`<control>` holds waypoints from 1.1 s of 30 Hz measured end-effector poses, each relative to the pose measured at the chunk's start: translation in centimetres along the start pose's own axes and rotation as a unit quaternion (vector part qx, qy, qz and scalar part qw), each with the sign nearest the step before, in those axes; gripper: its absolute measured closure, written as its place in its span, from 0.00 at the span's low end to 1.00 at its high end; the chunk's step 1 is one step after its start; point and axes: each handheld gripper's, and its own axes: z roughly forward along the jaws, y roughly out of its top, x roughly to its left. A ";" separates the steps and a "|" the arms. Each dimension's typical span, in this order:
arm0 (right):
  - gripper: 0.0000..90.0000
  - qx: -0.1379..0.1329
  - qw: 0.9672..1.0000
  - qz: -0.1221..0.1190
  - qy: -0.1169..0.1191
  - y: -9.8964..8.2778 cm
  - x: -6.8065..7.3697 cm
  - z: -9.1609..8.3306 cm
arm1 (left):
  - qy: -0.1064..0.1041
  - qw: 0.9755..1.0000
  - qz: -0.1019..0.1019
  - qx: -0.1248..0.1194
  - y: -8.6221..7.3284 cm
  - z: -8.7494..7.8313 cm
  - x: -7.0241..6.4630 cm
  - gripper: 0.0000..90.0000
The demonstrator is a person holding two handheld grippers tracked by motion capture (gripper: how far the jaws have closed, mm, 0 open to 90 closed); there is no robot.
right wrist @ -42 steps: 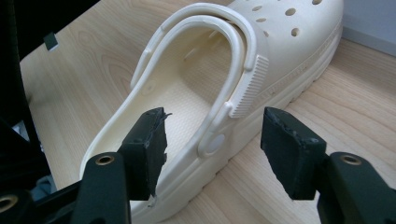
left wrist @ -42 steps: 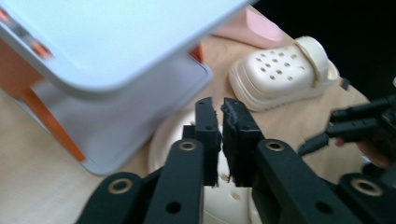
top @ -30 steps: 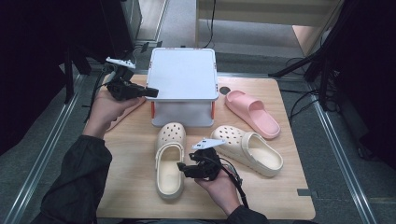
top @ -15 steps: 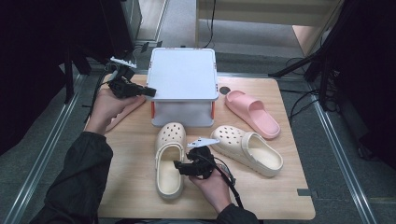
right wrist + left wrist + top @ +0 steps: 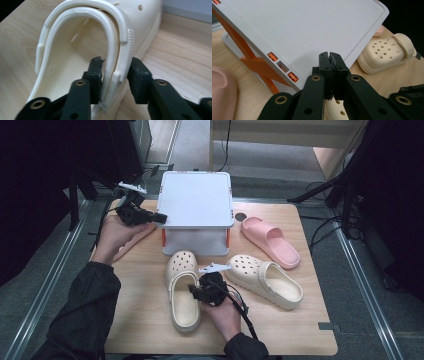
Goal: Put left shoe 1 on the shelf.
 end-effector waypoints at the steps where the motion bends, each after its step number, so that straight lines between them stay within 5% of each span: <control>1: 0.76 0.000 1.000 0.000 0.000 0.0 0.0 0.0 | 0.000 1.000 0.000 0.000 0.0 0.0 0.0 0.98; 6: 0.85 -0.020 1.000 0.014 -0.005 0.5 -1.0 -0.6 | 0.002 1.000 0.001 -0.001 0.0 0.0 0.0 0.98; 11: 0.87 -0.012 1.000 0.015 -0.003 1.1 -1.4 -0.7 | 0.002 1.000 0.002 -0.001 0.0 0.1 -0.1 0.98; 13: 0.87 -0.007 0.999 0.033 0.005 1.6 -1.4 -0.9 | 0.002 1.000 0.002 -0.002 0.0 0.1 -0.1 0.98; 21: 0.88 -0.029 0.998 0.046 0.021 3.2 -1.8 -1.6 | -0.002 1.000 -0.001 -0.004 -0.1 0.1 -0.1 0.98; 33: 0.88 -0.056 0.998 0.040 -0.008 7.0 -2.9 -1.1 | -0.006 1.000 -0.002 -0.002 -0.1 0.1 -0.1 0.97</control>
